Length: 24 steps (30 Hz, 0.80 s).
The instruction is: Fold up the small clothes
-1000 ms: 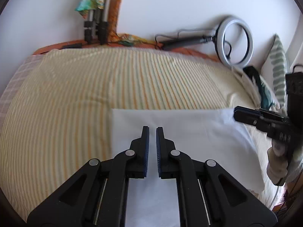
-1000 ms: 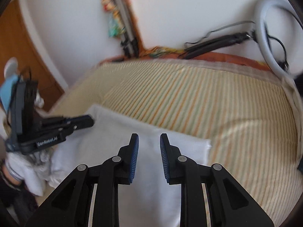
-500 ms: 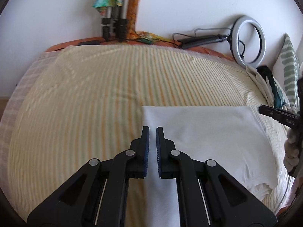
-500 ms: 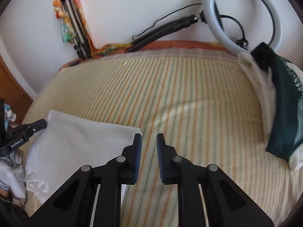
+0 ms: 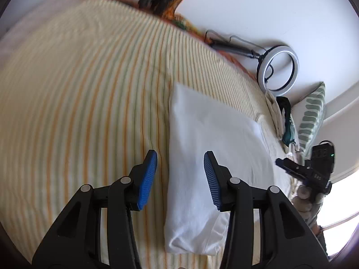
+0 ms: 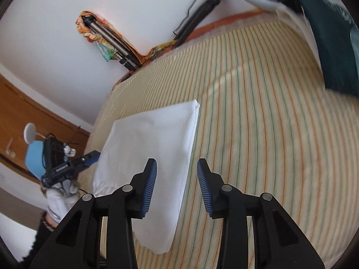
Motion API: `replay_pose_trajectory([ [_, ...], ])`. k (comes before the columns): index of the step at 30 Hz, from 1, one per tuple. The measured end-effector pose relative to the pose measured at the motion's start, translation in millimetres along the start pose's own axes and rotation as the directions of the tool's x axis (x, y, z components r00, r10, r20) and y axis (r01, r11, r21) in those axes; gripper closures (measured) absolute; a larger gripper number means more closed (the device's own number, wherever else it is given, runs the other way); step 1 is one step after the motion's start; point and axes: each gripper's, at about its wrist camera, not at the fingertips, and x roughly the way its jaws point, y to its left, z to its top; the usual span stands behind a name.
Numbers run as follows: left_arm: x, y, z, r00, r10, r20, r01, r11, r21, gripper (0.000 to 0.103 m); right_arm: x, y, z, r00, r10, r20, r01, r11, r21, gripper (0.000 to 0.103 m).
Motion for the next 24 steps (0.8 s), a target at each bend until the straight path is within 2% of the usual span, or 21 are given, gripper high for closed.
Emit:
replay_pose_trajectory([
  [2,6,-1,-2,1.0,-0.009,-0.021,0.009,1.0,-0.005,0.06,2,-2,-5,1.0,0.015,-0.022,-0.014,1.0,0.023,0.067],
  [7,9,-2,-2,0.999,-0.028,-0.018,0.028,0.999,-0.016,0.06,16,-4,-12,0.998,0.026,-0.063,-0.023,0.999,0.045,0.07],
  [12,12,-1,-2,0.999,-0.04,-0.009,0.04,0.999,-0.023,0.06,23,-10,-10,0.996,0.076,-0.047,-0.071,0.991,0.11,0.077],
  [14,14,-3,-2,0.999,-0.037,-0.01,0.037,0.999,-0.024,0.072,26,-13,-10,0.994,0.097,-0.042,-0.09,0.986,0.14,0.081],
  [15,16,-3,-2,0.999,-0.032,-0.009,0.032,0.999,-0.027,0.074,28,-12,-9,0.994,0.099,-0.039,-0.092,0.985,0.144,0.082],
  [17,19,-7,-3,1.0,-0.024,-0.013,0.024,0.999,-0.023,0.087,31,-8,-9,0.995,0.088,-0.043,-0.082,0.987,0.136,0.088],
  [20,18,-18,-6,1.0,0.021,0.005,-0.021,1.0,0.019,0.092,30,5,-11,0.999,0.022,-0.043,-0.019,0.997,0.079,0.093],
  [24,8,-33,-8,0.997,0.061,0.05,-0.065,0.994,0.085,0.095,21,28,-13,0.996,-0.083,-0.016,0.082,0.996,-0.041,0.094],
])
